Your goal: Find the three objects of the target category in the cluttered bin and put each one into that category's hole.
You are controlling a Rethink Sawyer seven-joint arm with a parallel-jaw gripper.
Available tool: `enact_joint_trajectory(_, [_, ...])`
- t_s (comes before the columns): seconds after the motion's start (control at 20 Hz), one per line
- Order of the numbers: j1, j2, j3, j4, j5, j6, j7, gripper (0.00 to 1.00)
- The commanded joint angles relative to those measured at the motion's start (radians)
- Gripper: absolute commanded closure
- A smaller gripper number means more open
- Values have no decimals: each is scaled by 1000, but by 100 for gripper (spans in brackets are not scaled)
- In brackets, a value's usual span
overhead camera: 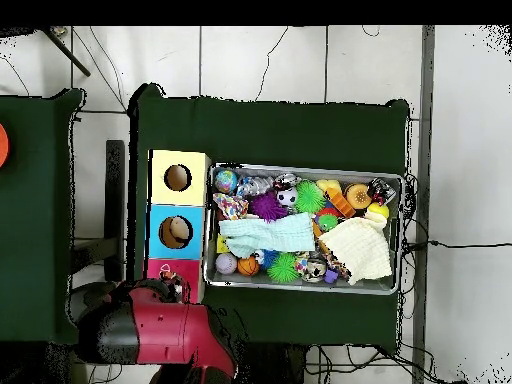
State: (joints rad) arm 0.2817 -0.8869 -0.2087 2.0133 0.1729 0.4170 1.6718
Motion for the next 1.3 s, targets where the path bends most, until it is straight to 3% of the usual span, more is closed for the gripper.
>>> enact_joint_trajectory(0.05, [0, 29, 11, -37, 30, 68, 234, 100])
enact_joint_trajectory(0.9, [18, 30, -28, -56, 6, 96, 229, 100])
enact_joint_trajectory(0.95, [20, 30, -33, -53, 7, 94, 228, 0])
enact_joint_trajectory(1.3, [28, 32, -48, -51, 7, 87, 225, 0])
